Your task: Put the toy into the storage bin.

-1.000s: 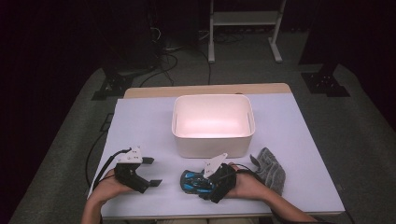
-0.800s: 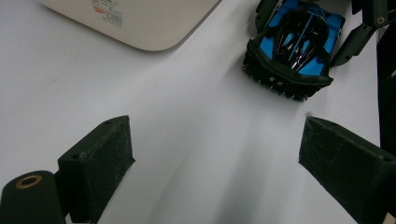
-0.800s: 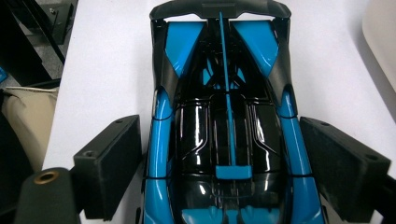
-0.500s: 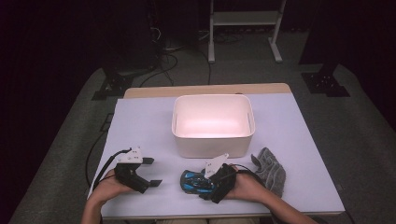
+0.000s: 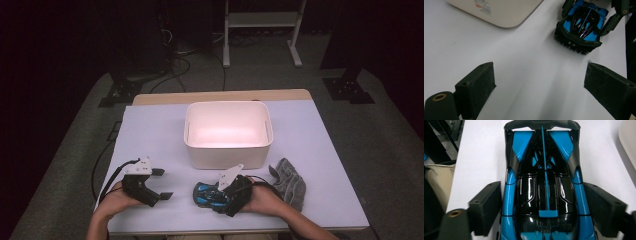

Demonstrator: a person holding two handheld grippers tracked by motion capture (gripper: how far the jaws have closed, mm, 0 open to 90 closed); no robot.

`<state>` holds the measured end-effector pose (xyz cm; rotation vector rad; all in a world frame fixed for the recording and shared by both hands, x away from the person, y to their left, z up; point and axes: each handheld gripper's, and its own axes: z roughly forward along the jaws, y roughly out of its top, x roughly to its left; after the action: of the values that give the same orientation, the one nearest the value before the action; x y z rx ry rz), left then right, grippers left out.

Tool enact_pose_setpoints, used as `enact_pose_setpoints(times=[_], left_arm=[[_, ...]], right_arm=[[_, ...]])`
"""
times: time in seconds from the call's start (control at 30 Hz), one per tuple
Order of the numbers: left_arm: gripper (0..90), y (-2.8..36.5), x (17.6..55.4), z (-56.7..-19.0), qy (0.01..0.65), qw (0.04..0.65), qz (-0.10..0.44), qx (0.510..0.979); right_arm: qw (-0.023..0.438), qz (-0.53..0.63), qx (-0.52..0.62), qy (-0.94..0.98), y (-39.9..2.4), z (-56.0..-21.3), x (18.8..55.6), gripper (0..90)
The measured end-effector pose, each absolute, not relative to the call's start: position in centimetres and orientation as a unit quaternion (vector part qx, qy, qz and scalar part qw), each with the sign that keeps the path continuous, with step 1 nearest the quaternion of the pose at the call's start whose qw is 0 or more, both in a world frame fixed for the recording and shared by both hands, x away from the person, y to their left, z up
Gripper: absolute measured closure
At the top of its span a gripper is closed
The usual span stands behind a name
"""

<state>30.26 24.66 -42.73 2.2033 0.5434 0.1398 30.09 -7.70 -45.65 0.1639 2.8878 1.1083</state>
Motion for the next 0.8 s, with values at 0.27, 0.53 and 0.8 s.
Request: enact_pose_setpoints(times=[0.27, 0.53, 0.8], left_arm=[[9.0, 24.7, 30.24, -42.75, 0.219, 0.421, 0.056, 0.878], [9.0, 24.8, 30.23, -42.68, 0.219, 0.421, 0.056, 0.879], [9.0, 24.85, 30.27, -42.8, 0.22, 0.42, 0.055, 0.879]], right_arm=[[0.023, 0.354, 0.054, 0.934, -7.68, -45.48, 30.19, 24.9], [0.021, 0.352, 0.053, 0.934, -7.64, -45.43, 30.24, 25.0], [0.014, 0.359, 0.058, 0.931, -7.79, -45.46, 30.39, 25.0]])
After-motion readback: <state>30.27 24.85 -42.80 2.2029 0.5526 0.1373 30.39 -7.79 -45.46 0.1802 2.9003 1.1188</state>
